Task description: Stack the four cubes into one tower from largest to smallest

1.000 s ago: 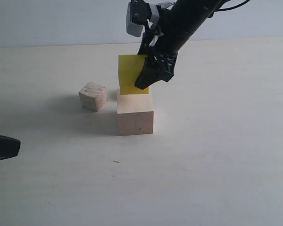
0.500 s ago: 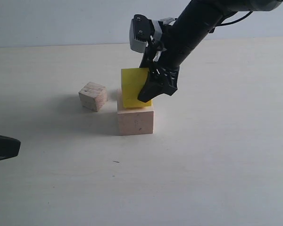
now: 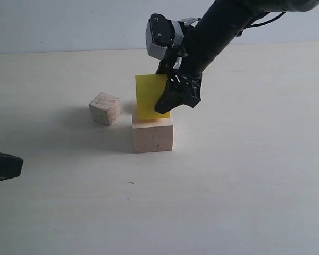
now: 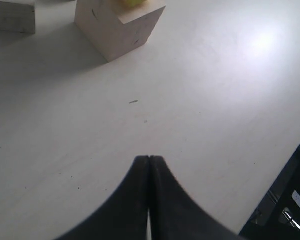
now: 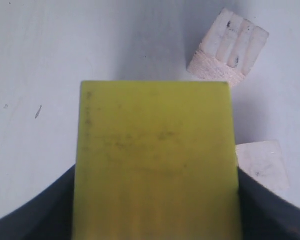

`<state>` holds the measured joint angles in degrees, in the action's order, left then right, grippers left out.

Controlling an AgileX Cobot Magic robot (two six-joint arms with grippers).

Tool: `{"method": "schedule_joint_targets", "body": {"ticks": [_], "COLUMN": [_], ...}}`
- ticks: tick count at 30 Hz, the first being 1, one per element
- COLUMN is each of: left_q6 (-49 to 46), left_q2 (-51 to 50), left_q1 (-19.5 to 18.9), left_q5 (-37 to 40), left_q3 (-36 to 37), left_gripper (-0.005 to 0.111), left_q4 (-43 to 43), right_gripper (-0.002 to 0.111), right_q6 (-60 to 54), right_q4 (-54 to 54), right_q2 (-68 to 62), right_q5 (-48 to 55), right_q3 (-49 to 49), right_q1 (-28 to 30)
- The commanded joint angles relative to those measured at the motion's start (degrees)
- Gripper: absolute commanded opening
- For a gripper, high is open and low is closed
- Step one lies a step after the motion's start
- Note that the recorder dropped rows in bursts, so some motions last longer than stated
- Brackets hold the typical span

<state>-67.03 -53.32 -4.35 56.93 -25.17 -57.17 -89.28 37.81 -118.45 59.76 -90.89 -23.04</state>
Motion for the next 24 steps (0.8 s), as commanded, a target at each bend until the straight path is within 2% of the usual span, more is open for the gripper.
{"method": "schedule_joint_targets", "body": {"ticks": [1,24], "left_q6": [0.0,0.0], "left_q2": [-0.1,-0.1], "left_q1": [0.3,0.3], "left_q5": [0.1,0.1], "left_q3": [-0.3,-0.3], "left_gripper": [0.0,0.0], "left_q4": [-0.3,-0.3], "right_gripper": [0.0,0.0], "right_q6": [-1.1,-1.1], "right_q4": [1.2,2.4], "right_q2": [0.6,0.6], "right_q5": [-0.7,-1.1], "right_q3": [0.2,0.2], "right_q1": [0.1,0.1]}}
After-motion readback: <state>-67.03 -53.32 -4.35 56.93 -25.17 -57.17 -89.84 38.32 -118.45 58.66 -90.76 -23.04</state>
